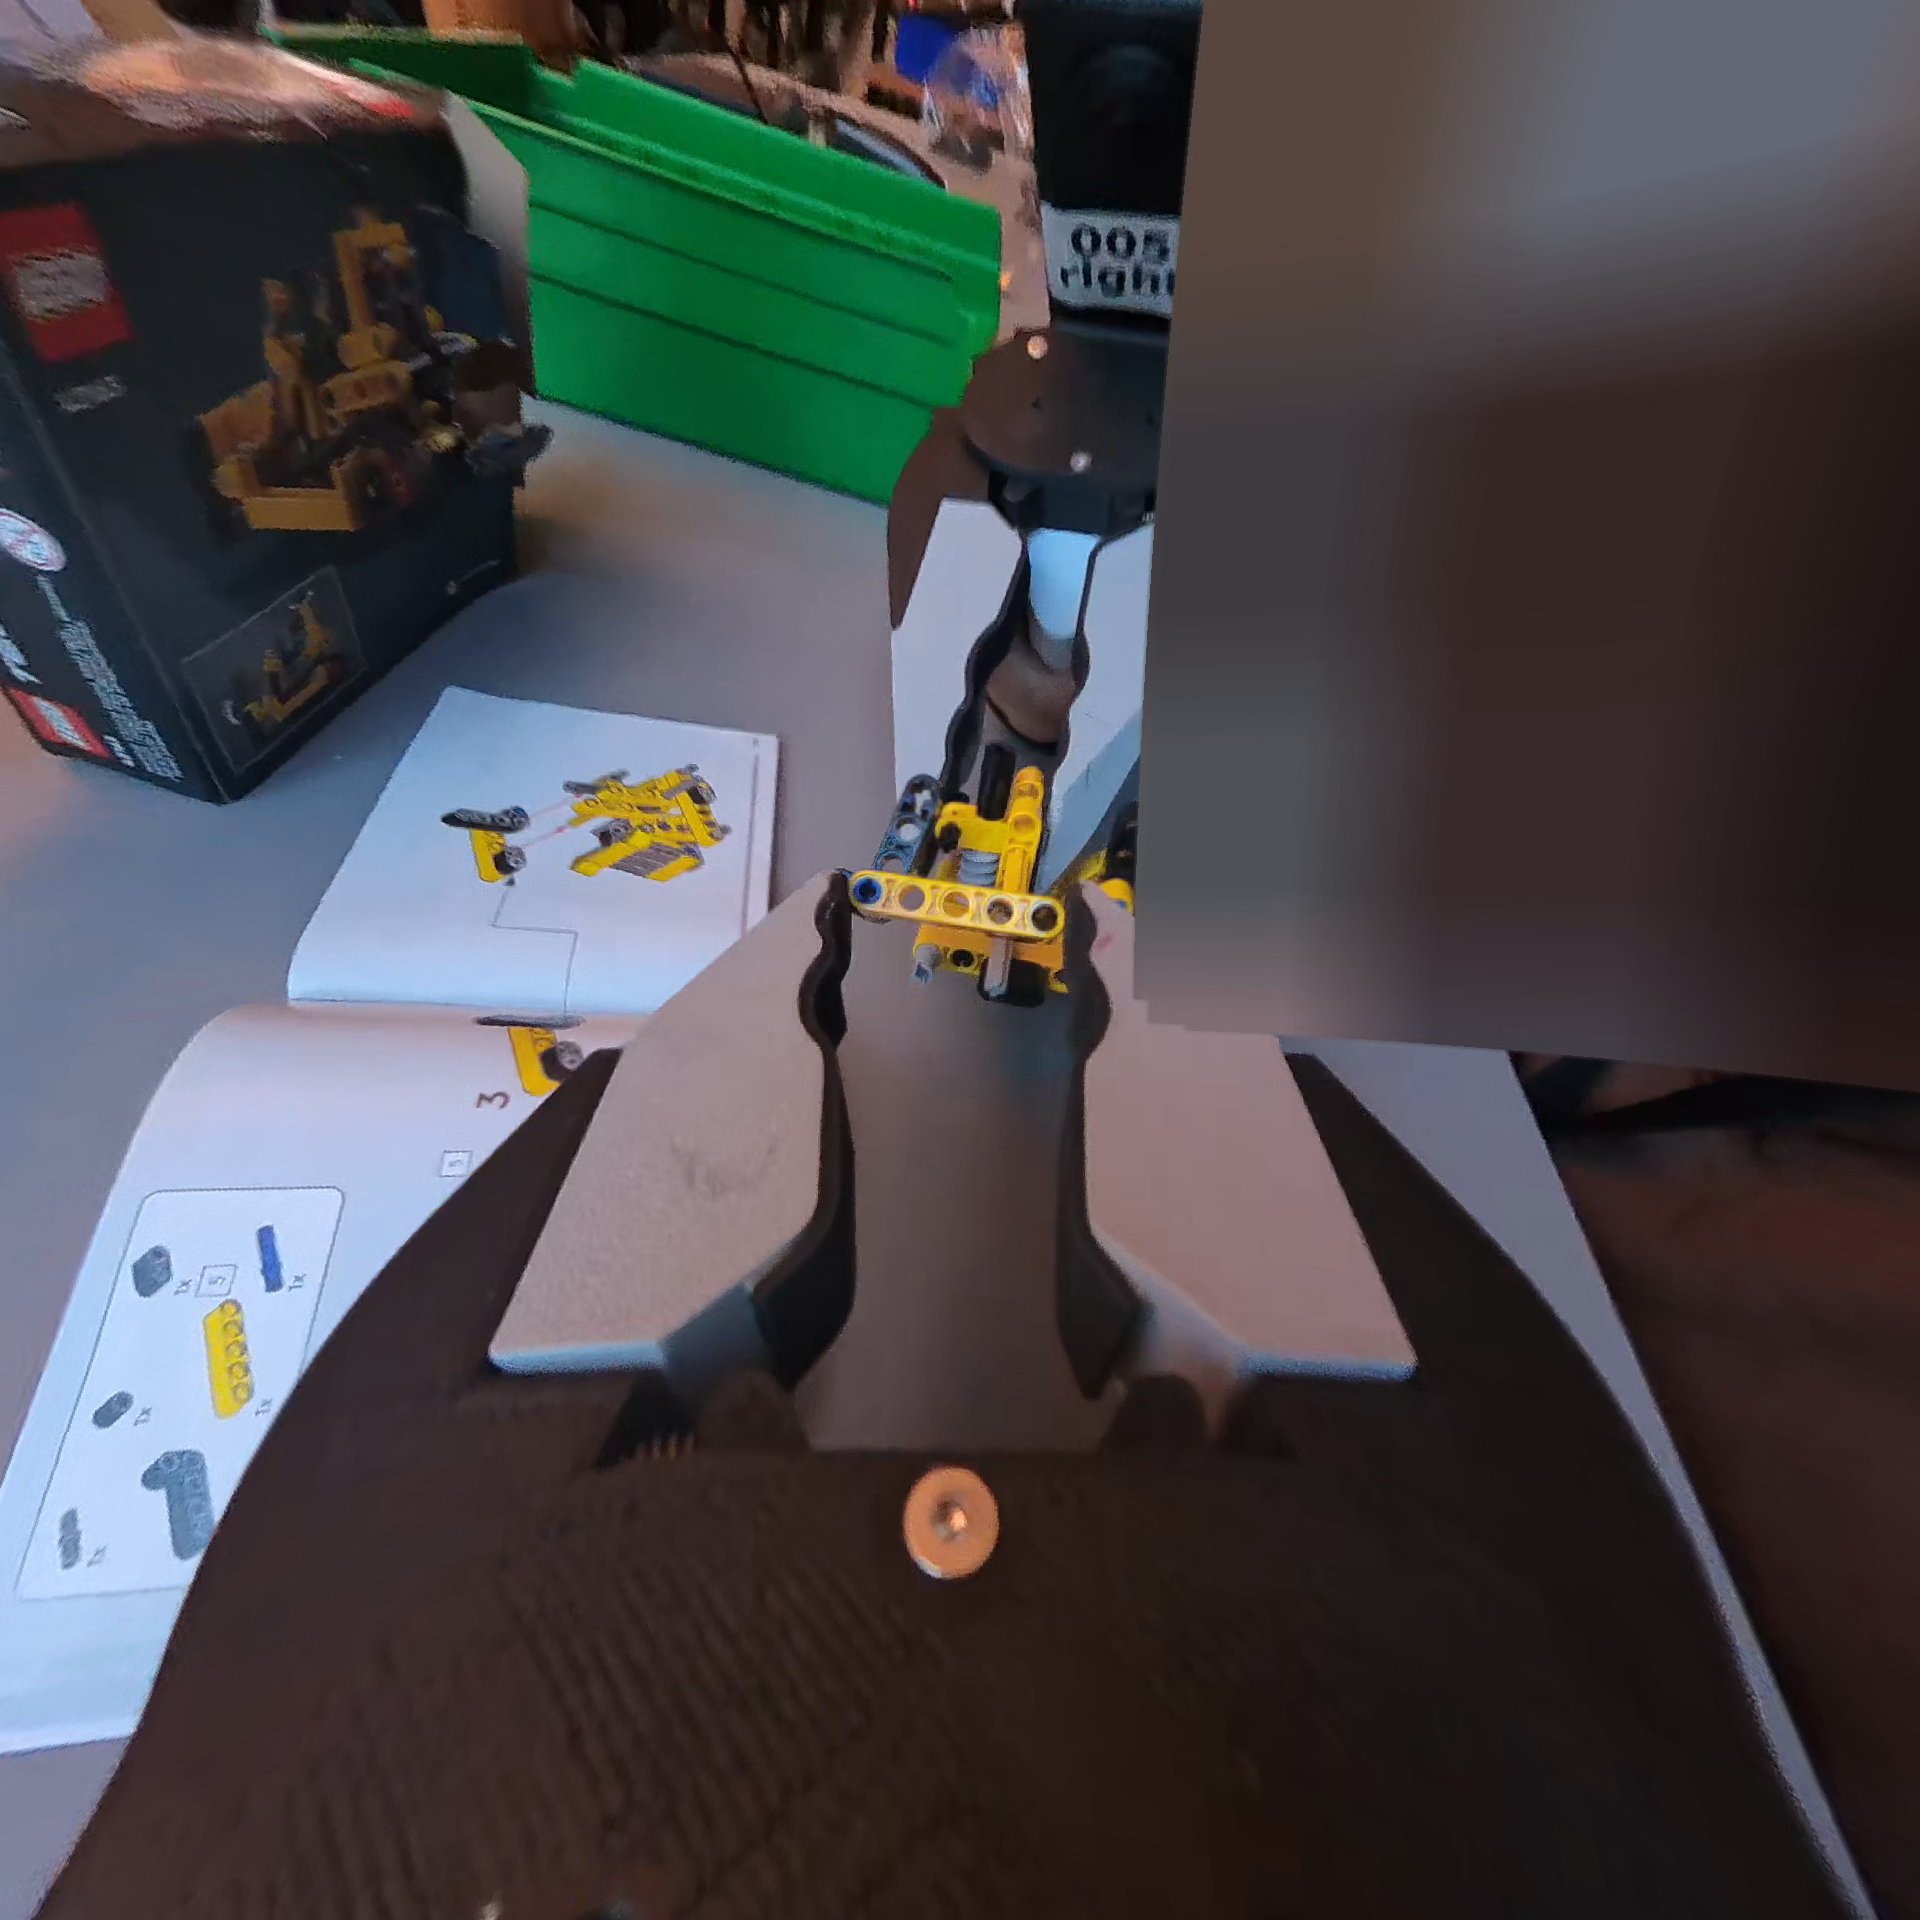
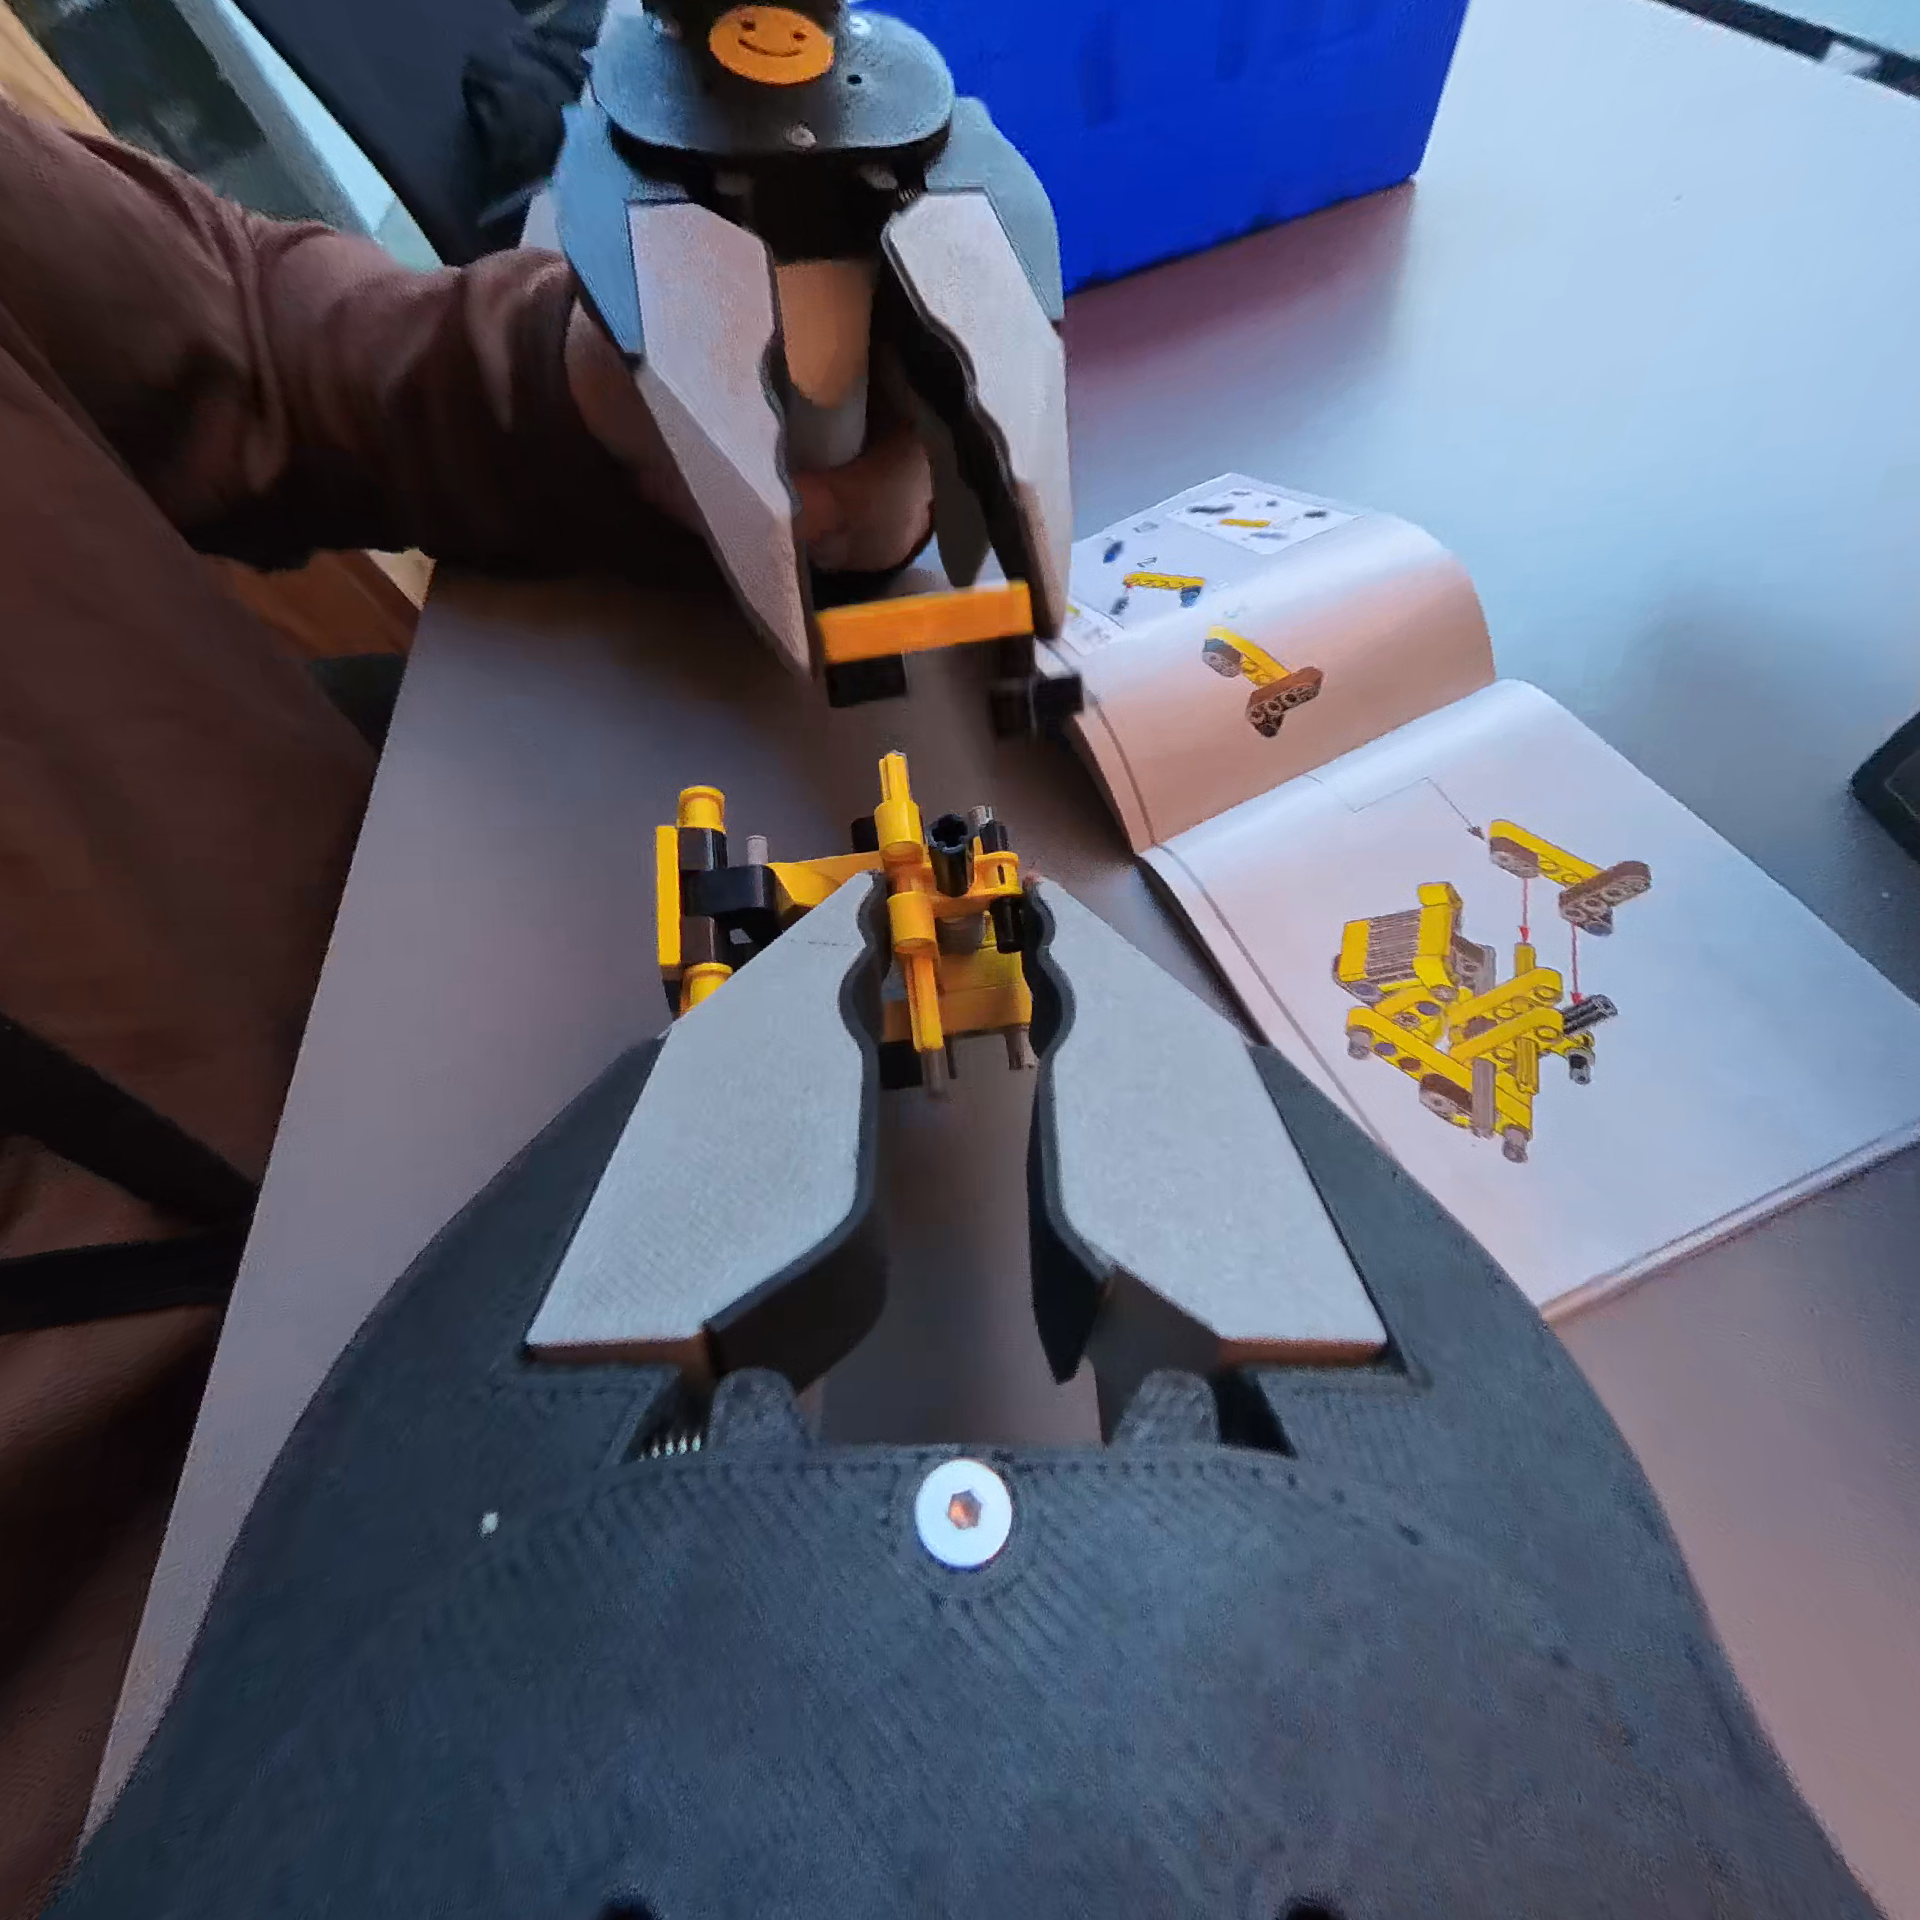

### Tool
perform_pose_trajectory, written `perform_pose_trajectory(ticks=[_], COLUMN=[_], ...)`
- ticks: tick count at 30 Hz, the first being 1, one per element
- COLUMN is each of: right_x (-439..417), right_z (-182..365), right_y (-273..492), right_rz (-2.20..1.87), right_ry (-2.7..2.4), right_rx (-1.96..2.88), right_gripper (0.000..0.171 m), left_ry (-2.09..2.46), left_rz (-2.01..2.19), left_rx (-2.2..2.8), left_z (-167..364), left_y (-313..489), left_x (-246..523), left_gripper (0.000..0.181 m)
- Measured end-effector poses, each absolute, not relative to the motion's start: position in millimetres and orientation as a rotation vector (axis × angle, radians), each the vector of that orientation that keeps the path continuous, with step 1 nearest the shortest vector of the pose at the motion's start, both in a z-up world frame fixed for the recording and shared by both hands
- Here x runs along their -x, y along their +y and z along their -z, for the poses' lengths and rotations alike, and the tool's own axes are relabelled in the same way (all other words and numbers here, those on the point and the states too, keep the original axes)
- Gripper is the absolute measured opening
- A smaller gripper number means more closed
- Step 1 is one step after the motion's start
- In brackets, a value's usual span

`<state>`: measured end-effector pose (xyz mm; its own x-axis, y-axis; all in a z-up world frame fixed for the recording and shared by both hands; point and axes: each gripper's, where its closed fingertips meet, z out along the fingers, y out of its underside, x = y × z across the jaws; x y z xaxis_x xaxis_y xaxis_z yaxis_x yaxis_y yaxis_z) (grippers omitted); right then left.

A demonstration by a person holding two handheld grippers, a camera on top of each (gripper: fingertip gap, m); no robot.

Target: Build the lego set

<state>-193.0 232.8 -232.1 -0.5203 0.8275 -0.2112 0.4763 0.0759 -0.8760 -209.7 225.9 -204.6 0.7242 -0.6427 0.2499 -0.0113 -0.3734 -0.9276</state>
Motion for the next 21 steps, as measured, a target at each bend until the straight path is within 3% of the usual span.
perform_pose_trajectory(ticks=[13,21], right_x=[189,185], right_z=[260,213], right_y=[243,243], right_rz=[-1.128,-1.462], right_ry=[-2.163,-2.026], right_rx=[1.281,1.202], right_gripper=[0.027,0.045], left_ry=[0.561,0.609], left_rz=[0.614,0.646], left_rx=[1.857,1.693], left_z=[208,188], left_y=[229,226], left_x=[204,191], left_gripper=[0.039,0.039])
